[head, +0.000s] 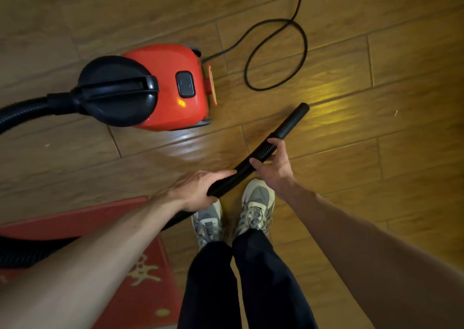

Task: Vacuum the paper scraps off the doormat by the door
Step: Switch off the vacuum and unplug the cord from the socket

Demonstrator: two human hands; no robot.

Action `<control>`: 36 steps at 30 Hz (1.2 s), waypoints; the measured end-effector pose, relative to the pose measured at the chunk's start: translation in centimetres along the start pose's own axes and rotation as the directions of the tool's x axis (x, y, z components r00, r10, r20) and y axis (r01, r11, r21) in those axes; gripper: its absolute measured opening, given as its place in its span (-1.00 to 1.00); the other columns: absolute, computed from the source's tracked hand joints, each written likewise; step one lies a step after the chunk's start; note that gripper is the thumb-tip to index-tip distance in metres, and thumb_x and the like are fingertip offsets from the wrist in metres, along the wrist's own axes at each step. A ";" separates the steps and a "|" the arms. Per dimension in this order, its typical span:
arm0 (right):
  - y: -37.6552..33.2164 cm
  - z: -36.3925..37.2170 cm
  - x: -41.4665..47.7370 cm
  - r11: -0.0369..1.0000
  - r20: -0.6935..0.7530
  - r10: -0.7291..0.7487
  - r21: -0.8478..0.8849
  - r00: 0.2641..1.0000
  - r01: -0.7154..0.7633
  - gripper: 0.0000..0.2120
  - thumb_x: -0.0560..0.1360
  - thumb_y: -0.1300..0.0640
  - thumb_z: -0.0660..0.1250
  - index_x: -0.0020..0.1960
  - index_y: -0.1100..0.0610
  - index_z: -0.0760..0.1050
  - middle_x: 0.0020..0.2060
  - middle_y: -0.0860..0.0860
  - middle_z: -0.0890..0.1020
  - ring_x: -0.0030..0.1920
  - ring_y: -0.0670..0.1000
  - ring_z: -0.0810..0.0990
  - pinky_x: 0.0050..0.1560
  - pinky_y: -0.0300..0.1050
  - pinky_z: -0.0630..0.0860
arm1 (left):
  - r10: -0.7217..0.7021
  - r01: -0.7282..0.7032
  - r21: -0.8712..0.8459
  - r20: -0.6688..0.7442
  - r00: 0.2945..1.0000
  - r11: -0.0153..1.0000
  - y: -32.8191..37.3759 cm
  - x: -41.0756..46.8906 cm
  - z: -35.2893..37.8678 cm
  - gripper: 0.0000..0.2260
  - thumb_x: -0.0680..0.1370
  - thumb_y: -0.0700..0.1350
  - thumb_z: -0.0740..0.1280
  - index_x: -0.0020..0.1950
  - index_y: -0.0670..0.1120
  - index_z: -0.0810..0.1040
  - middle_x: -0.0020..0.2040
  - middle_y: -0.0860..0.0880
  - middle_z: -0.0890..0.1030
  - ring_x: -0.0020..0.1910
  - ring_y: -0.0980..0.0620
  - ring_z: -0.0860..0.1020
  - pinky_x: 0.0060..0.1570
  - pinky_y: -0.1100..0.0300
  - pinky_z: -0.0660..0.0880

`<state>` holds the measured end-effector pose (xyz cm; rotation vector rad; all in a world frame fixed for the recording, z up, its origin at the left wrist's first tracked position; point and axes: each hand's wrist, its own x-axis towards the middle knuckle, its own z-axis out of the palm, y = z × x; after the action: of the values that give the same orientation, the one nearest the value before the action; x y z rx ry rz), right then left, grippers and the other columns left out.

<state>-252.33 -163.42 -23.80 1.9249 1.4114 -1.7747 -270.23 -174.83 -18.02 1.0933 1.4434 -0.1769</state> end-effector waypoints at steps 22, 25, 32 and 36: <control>-9.6 -6.9 -5.4 0.792 0.184 -0.057 -0.590 0.981 0.157 -0.25 0.48 -0.09 0.42 0.51 0.09 0.11 0.28 0.22 0.41 0.27 0.24 0.45 0.24 -0.01 0.44 | -0.253 0.278 0.096 -0.210 0.944 0.956 5.9 -4.0 -8.5 -0.13 0.52 0.16 0.34 0.63 -0.05 -0.12 0.52 -0.20 0.29 0.47 -0.21 0.33 0.38 -0.04 0.35; -15.6 -10.5 -9.4 0.709 0.186 -0.105 -0.674 0.977 0.205 -0.20 0.49 -0.16 0.38 0.55 0.04 0.03 0.36 0.18 0.35 0.31 0.22 0.43 0.25 0.06 0.46 | -0.224 0.287 0.195 -0.289 0.931 0.938 10.0 -8.0 -13.8 -0.21 0.53 0.20 0.32 0.59 -0.06 0.01 0.42 -0.20 0.39 0.38 -0.24 0.42 0.26 -0.03 0.41; -31.7 -20.1 -22.9 0.598 0.058 -0.293 -0.768 0.954 0.230 -0.18 0.49 -0.26 0.31 0.57 -0.02 -0.01 0.40 0.11 0.33 0.33 0.21 0.43 0.17 0.06 0.50 | -0.094 0.254 0.323 -0.439 0.894 0.912 21.9 -20.4 -26.5 -0.26 0.54 0.22 0.29 0.57 -0.08 0.07 0.43 -0.21 0.35 0.42 -0.27 0.35 0.38 -0.11 0.31; -39.8 -25.5 -31.7 0.553 -0.036 -0.472 -0.790 0.881 0.264 -0.20 0.50 -0.25 0.32 0.57 -0.04 0.00 0.35 0.11 0.37 0.25 0.18 0.48 0.02 0.00 0.51 | 0.072 0.227 0.443 -0.563 0.823 0.868 29.1 -28.8 -33.5 -0.25 0.56 0.23 0.28 0.59 -0.07 0.04 0.45 -0.17 0.36 0.37 -0.19 0.43 0.29 -0.06 0.39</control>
<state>-258.14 -141.06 28.26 1.4287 2.3123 -0.7340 -279.41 -150.89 28.21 1.5970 2.0550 -0.3141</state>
